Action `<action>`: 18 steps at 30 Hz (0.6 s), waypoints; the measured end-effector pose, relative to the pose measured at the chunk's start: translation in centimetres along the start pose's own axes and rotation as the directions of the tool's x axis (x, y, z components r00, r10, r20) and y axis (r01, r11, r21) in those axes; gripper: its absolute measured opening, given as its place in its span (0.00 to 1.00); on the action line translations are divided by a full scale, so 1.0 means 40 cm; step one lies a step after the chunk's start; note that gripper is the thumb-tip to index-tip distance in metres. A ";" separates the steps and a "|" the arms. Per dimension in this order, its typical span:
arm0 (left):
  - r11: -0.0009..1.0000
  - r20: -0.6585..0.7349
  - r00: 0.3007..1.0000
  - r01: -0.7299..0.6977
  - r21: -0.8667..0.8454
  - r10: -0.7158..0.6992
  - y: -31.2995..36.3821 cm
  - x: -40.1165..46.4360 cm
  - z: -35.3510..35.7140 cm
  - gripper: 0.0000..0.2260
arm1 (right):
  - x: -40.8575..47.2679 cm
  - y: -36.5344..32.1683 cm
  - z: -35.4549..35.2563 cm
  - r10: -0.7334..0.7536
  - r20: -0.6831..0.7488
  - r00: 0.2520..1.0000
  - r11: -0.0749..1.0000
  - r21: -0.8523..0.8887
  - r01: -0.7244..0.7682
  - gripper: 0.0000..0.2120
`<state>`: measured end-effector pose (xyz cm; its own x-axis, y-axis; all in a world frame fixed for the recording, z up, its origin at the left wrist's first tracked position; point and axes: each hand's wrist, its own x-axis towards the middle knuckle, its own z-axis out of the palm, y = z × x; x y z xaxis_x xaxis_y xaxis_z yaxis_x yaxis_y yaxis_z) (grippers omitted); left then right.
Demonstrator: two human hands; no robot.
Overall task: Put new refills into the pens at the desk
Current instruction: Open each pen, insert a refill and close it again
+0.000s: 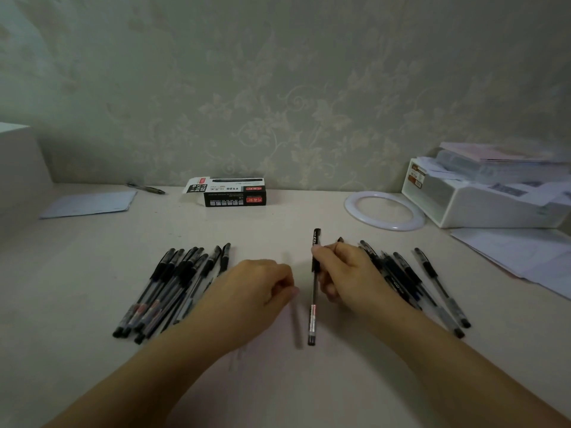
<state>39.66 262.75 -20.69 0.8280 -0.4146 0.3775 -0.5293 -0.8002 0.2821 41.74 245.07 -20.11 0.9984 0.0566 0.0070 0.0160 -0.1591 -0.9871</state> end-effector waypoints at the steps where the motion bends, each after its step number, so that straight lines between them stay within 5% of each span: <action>1: 0.998 -0.017 0.999 0.029 0.049 -0.028 -0.009 0.000 -0.002 0.09 | -0.002 -0.001 0.001 0.006 0.005 1.000 1.000 0.013 -0.006 0.12; 7: 0.970 -0.080 0.980 0.191 0.154 -0.180 -0.041 0.003 -0.004 0.16 | -0.003 0.010 0.008 0.047 0.049 0.998 0.999 0.005 -0.047 0.11; 11: 0.989 -0.094 0.986 0.133 -0.057 -0.138 -0.017 0.011 -0.006 0.20 | -0.001 0.017 0.008 0.042 0.103 0.994 0.996 0.074 -0.050 0.09; 18: 0.980 -0.079 0.996 0.030 -0.194 -0.046 0.011 0.012 0.011 0.08 | -0.004 0.018 0.008 -0.023 0.185 0.982 0.990 0.140 -0.003 0.07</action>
<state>39.90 262.01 -20.79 0.8345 -0.3417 0.4323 -0.5299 -0.7129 0.4593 41.57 245.25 -20.86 0.9704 0.2417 0.0005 0.0054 -0.0195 -0.9998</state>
